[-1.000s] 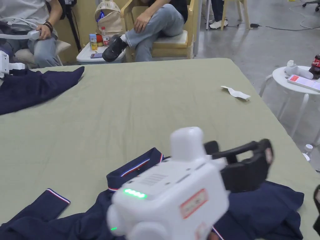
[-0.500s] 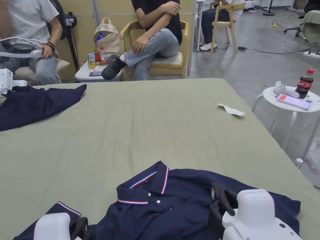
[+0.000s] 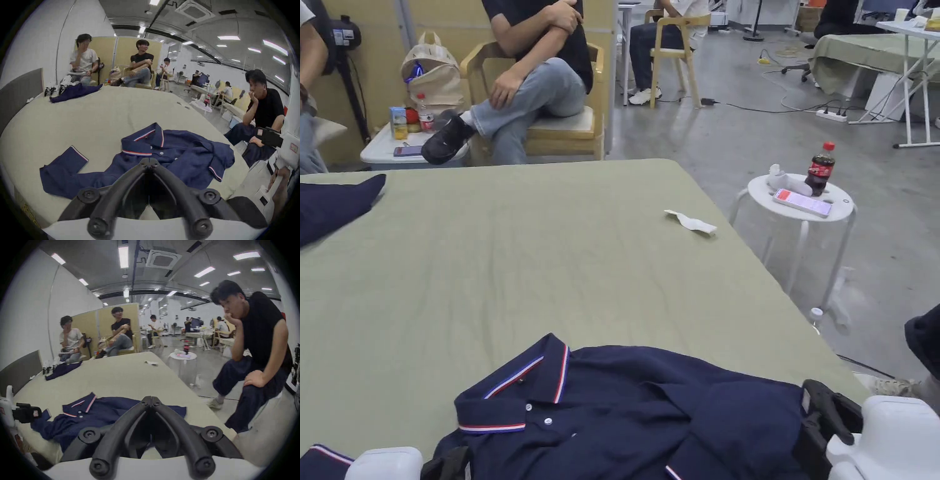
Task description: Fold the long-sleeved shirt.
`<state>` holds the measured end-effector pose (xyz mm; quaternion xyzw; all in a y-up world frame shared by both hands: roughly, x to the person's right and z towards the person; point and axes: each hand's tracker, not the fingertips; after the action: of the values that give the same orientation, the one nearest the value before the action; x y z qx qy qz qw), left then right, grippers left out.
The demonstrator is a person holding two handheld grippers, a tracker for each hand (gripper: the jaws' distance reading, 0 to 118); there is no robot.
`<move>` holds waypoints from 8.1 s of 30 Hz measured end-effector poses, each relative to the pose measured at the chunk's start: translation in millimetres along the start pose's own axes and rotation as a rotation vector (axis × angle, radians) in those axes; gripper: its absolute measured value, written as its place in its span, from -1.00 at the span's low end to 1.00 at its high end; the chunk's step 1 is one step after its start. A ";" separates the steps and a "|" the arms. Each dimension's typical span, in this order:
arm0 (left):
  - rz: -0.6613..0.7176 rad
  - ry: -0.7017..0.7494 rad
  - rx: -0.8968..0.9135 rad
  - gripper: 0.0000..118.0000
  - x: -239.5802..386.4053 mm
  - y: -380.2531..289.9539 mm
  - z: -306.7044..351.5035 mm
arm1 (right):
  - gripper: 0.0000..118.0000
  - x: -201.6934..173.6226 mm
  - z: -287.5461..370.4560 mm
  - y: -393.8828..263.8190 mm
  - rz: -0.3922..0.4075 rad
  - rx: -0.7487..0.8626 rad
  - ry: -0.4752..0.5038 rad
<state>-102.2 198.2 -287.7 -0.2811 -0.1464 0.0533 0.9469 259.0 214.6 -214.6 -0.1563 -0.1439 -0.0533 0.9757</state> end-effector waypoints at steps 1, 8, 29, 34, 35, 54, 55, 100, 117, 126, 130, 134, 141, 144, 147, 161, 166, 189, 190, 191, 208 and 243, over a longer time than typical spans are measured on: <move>-0.008 -0.011 -0.002 -1.00 2.3 1.9 -1.6 | -0.99 4.9 1.3 0.8 -0.010 -0.004 -0.006; -0.048 -0.014 0.023 -1.00 6.0 30.6 -31.7 | -0.99 0.3 -6.3 1.6 -0.024 -0.004 0.054; -0.306 -0.109 -0.366 -0.73 34.7 58.3 -297.1 | -0.99 35.1 -79.8 -24.4 -0.040 -0.139 0.018; -0.194 -0.114 -0.193 -0.81 24.9 94.2 -244.1 | -0.99 49.9 -61.2 -22.5 -0.033 -0.138 -0.025; -0.127 -0.133 -0.135 -0.81 18.2 108.9 -221.9 | -0.99 55.1 -57.4 -19.7 -0.039 -0.130 -0.048; -0.078 0.087 0.055 -0.81 -79.0 168.4 -90.0 | -0.99 5.3 -113.1 -16.3 0.067 -0.279 0.165; -0.074 0.085 0.054 -0.81 -82.9 167.2 -90.0 | -0.93 1.0 -127.0 -20.5 0.039 -0.327 0.225; -0.064 0.162 0.625 -0.81 -76.4 542.8 54.2 | -0.98 -161.8 -160.6 521.1 0.142 0.392 0.238; -0.149 0.101 0.404 -0.81 -101.2 374.1 -24.5 | -0.98 -116.2 -204.2 330.7 0.096 0.193 0.391; 0.090 0.089 -0.072 -0.81 -116.1 61.3 -40.0 | -0.98 -50.8 -131.3 39.5 0.061 -0.156 0.391; 0.211 0.138 -0.158 -0.81 -120.5 -8.6 -0.5 | -0.98 -31.3 -71.7 -17.2 0.108 -0.278 0.350; 0.244 0.118 -0.173 -0.81 -108.5 -26.6 41.6 | -0.98 -15.3 -23.0 -21.4 0.038 -0.342 0.315; 0.185 0.136 -0.093 0.20 -101.8 -22.8 74.0 | -0.25 -5.7 3.8 6.2 0.075 -0.277 0.218; 0.246 0.079 0.068 0.50 -89.5 19.2 93.4 | 0.15 -6.0 10.6 43.4 0.017 -0.120 0.228; 0.191 0.107 0.194 0.50 -85.5 53.4 93.6 | 0.15 -18.4 7.1 76.5 0.000 -0.023 0.313; 0.203 0.119 -0.001 -1.00 -78.6 4.0 63.3 | -0.99 -98.9 -13.2 8.5 0.093 -0.118 0.496; 0.229 0.171 0.003 -1.00 -96.5 10.5 59.2 | -0.99 -89.5 -22.8 7.0 0.064 -0.135 0.487; 0.135 0.157 -0.318 -1.00 -161.7 53.5 -206.1 | -0.99 -46.6 -83.7 -17.7 -0.082 -0.246 0.372; 0.081 0.130 -0.326 -1.00 -154.9 57.6 -202.1 | -0.99 -46.6 -86.0 -18.4 -0.099 -0.254 0.377; 0.055 0.121 -0.291 -1.00 -150.6 63.6 -191.2 | -0.99 -46.8 -86.9 -17.4 -0.104 -0.261 0.378; 0.080 0.356 0.080 -1.00 -209.9 107.1 95.9 | -0.99 -79.3 -112.8 38.5 0.017 -0.148 0.412; 0.147 0.244 0.175 -1.00 -197.4 126.6 79.8 | -0.85 -146.5 -161.2 156.6 0.070 0.092 0.487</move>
<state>-316.9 309.1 -342.2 -0.2118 -0.0043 0.1007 0.9721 185.3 319.6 -450.2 -0.0992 0.0989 -0.0491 0.9889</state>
